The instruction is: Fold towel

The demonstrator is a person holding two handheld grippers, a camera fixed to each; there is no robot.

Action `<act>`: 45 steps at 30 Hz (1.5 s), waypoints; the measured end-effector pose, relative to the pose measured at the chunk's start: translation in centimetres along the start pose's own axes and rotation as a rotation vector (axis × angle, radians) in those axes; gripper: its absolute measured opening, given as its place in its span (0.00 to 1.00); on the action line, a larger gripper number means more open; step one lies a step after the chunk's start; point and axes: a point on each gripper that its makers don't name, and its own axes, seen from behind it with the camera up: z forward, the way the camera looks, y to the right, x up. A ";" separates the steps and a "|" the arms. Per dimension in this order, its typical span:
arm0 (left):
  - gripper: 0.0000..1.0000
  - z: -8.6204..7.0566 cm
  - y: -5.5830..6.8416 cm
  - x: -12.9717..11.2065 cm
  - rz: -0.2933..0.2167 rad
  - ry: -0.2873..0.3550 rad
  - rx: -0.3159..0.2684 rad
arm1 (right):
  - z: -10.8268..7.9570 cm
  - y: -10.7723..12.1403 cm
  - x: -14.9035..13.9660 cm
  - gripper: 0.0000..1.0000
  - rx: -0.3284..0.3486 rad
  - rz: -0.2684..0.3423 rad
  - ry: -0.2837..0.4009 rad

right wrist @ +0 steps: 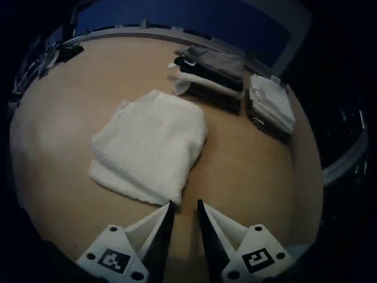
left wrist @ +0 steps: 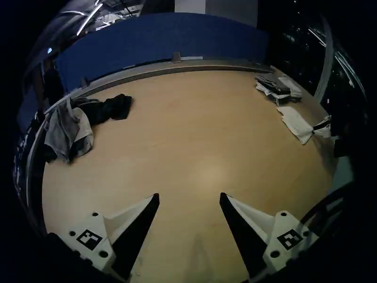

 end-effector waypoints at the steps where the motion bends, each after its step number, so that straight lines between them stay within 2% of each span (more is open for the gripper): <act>1: 0.95 0.0 0.0 0.0 0.000 -0.001 0.000 | 0.1 0.0 -0.2 0.36 -0.004 0.001 -0.007; 4: 0.95 0.0 0.0 0.0 0.001 -0.001 0.001 | 0.4 -0.1 -0.6 0.36 -0.008 0.006 -0.018; 12: 0.95 -0.1 0.0 0.0 0.001 -0.001 0.003 | 0.3 -0.3 -1.1 0.46 -0.013 0.014 -0.024; 20: 0.95 -0.1 0.0 0.1 0.001 0.002 0.003 | -1.4 -1.3 0.4 0.57 0.008 0.061 0.040; 22: 0.95 -0.1 0.0 0.1 0.000 0.003 0.001 | -1.6 -1.7 1.2 0.63 0.018 0.069 0.060; 26: 0.95 0.0 0.1 0.3 0.003 0.005 0.000 | -1.6 -2.6 2.6 0.84 0.036 0.073 0.086; 30: 0.95 0.0 0.1 0.3 0.003 0.005 -0.001 | -1.6 -3.5 4.0 0.94 0.047 0.067 0.113; 35: 0.95 0.0 0.0 0.4 0.000 0.007 -0.003 | -1.3 -4.6 5.3 0.95 0.064 0.078 0.134; 45: 0.95 0.0 -0.2 0.2 0.001 0.003 0.000 | -0.2 -6.8 6.6 0.95 0.091 0.150 0.160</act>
